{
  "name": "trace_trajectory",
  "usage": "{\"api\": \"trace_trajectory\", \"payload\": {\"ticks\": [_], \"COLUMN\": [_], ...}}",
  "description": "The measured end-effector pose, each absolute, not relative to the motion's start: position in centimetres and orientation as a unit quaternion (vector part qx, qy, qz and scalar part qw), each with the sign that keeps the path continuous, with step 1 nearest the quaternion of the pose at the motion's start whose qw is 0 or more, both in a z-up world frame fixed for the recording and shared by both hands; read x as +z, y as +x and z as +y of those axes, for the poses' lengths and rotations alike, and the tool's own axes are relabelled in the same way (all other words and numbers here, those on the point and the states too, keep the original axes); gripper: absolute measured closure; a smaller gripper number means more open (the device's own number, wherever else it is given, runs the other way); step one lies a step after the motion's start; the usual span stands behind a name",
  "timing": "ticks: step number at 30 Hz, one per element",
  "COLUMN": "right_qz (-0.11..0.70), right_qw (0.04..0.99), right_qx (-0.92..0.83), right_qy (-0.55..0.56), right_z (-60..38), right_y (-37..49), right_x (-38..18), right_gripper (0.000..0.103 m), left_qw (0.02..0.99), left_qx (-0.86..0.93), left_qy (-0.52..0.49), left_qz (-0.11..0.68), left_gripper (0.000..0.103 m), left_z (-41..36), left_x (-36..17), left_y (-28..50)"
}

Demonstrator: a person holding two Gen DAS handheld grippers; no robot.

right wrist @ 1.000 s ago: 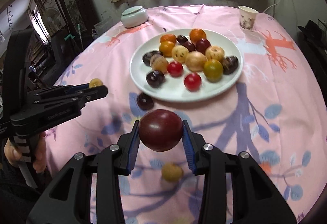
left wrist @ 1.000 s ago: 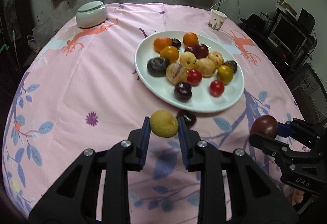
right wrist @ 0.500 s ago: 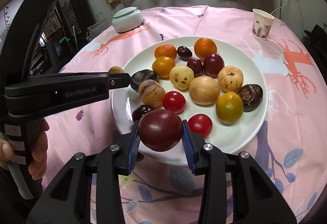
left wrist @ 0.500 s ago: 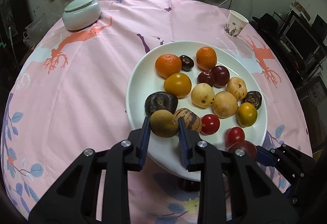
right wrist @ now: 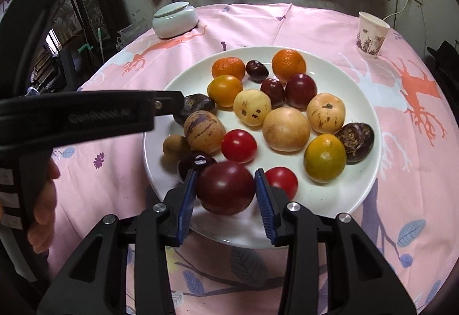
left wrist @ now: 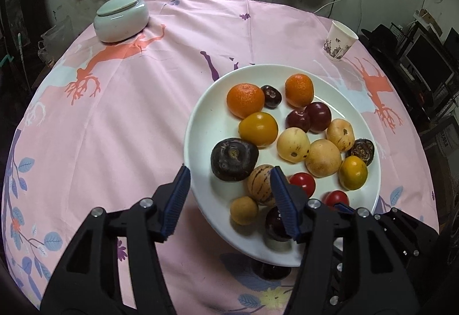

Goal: Organize fruits
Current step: 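Open both tools and withdraw them from the plate, then grasp a small brown pear with the right tool while the left tool grasps a dark cherry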

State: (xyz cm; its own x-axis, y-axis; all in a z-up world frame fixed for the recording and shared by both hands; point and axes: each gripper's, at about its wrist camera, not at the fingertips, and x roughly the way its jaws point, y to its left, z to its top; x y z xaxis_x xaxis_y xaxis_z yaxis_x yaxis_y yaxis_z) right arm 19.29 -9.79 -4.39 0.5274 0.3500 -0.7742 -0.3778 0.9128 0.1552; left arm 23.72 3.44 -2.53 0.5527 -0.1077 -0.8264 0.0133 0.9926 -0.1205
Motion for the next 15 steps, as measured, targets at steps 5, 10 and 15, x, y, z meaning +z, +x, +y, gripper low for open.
{"api": "trace_trajectory", "payload": {"ticks": [5,10,15], "right_qz": [0.378,0.393,0.433], "right_qw": [0.905,0.896,0.876], "right_qx": [0.192,0.208,0.212], "right_qy": [-0.034,-0.021,0.001], "right_z": [-10.2,-11.9,-15.0], "right_y": [18.2,16.0,9.2], "right_x": [-2.3,-0.8,-1.8], "right_gripper": [0.033,0.032,0.032], "left_qw": [0.891,0.908,0.928], "left_qx": [-0.042,-0.046,-0.019], "left_qy": [-0.062,-0.049,-0.031], "left_qz": [0.448,0.414,0.37], "left_gripper": [0.042,0.038,0.028], "left_z": [3.8,3.9,4.7], "left_x": [-0.4,1.8,2.0], "left_y": [21.7,17.3,11.5]}}
